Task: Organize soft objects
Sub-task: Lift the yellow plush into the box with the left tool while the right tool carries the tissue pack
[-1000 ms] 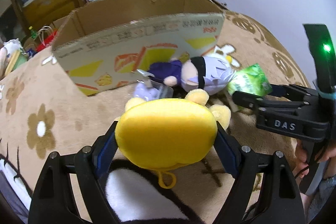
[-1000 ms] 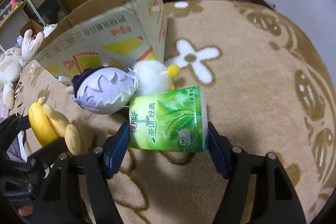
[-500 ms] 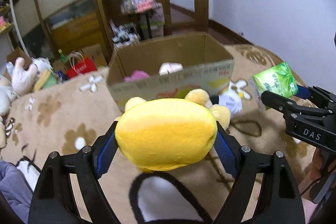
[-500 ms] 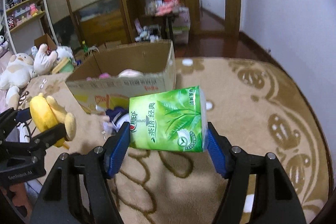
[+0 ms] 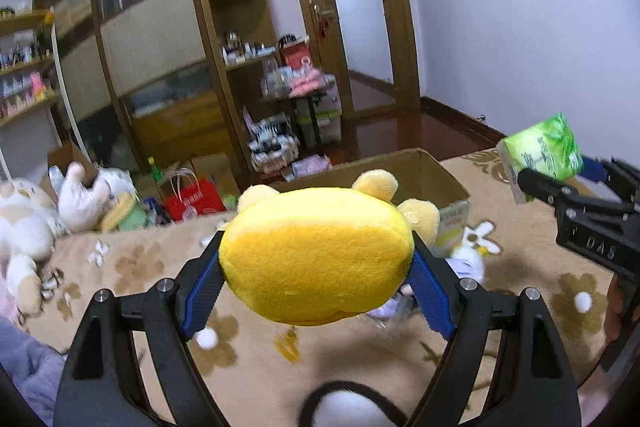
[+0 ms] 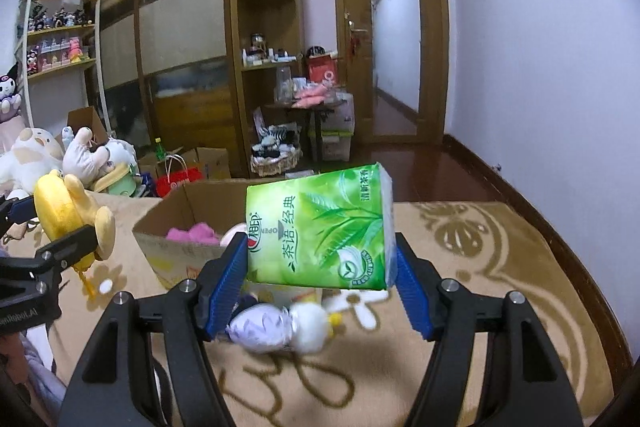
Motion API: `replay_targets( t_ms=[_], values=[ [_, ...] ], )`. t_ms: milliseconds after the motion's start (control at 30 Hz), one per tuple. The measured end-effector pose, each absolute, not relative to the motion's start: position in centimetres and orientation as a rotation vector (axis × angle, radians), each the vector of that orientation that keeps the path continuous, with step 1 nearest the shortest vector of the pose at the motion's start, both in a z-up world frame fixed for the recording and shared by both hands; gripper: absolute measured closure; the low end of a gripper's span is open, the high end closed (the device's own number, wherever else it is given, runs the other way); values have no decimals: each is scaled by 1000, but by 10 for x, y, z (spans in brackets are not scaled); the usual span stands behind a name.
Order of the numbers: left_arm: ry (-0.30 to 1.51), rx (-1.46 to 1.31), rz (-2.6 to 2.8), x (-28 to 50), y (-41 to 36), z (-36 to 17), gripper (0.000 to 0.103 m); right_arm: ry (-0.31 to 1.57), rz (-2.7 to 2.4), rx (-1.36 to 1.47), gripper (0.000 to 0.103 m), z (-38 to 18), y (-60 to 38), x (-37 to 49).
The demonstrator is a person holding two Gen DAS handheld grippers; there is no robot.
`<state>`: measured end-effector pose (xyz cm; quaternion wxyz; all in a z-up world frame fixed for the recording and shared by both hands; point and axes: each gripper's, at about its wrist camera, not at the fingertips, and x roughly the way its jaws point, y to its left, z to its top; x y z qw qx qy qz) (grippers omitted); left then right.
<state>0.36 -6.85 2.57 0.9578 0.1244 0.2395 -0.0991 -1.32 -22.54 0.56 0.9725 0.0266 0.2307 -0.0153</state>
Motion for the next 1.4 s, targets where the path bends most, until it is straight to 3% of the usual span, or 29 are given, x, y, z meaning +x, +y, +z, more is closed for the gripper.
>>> replay_targets(
  t_ms=[300, 600, 1400],
  values=[
    [360, 272, -202, 22, -79, 56, 20, 407, 13, 53, 30, 23, -227, 16],
    [355, 226, -232, 66, -79, 73, 20, 350, 48, 60, 30, 45, -230, 49],
    [693, 113, -273, 156, -74, -26, 19, 535, 164, 48, 29, -45, -213, 115]
  ],
)
